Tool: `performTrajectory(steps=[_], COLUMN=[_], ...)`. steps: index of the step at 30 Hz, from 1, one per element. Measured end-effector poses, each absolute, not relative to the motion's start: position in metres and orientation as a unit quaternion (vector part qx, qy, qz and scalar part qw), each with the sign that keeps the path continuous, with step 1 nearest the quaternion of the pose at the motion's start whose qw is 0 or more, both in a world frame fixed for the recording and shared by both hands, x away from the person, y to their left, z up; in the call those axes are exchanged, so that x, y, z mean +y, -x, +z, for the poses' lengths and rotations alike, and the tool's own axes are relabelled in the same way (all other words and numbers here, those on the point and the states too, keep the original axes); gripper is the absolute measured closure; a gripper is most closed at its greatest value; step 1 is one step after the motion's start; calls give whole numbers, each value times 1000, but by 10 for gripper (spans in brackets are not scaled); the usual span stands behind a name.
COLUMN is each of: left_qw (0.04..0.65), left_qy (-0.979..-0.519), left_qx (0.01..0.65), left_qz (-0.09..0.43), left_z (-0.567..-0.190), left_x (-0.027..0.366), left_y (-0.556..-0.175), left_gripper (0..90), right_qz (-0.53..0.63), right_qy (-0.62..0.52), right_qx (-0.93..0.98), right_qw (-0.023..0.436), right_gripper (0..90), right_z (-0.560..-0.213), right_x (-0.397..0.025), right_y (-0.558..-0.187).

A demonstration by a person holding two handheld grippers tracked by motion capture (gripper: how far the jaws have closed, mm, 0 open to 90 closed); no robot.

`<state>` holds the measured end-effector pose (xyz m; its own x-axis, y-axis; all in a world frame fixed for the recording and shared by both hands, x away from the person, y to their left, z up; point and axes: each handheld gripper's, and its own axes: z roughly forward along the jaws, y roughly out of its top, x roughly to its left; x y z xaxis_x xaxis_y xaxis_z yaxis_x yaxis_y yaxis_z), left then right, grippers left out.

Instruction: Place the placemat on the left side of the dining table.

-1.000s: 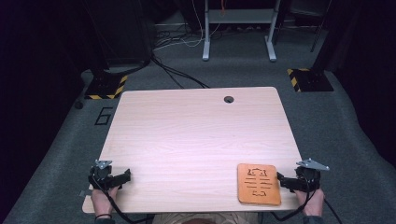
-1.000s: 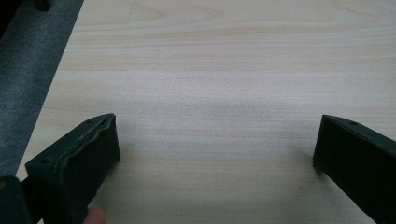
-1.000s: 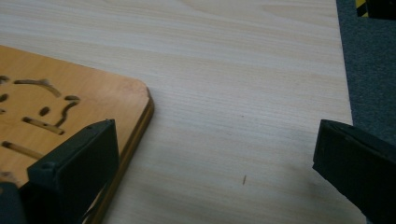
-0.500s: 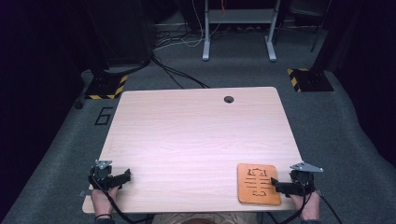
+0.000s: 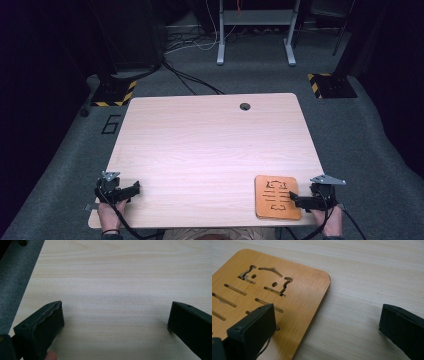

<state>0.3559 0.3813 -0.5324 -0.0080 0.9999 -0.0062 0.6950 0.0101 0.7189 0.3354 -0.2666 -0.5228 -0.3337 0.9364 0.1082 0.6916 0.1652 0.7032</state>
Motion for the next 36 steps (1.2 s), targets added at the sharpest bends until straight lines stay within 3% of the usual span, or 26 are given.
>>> performTrajectory(steps=[36], left_qw=[277], left_qy=[-648], left_qx=[654], left_qz=[275], left_z=[-532], left_x=[381], left_y=[-356], left_gripper=[2], right_qz=[351], right_qy=[-537], right_qx=[747], right_qw=[175], right_gripper=[0], right_z=[-525], right_x=[-295], right_y=[-336])
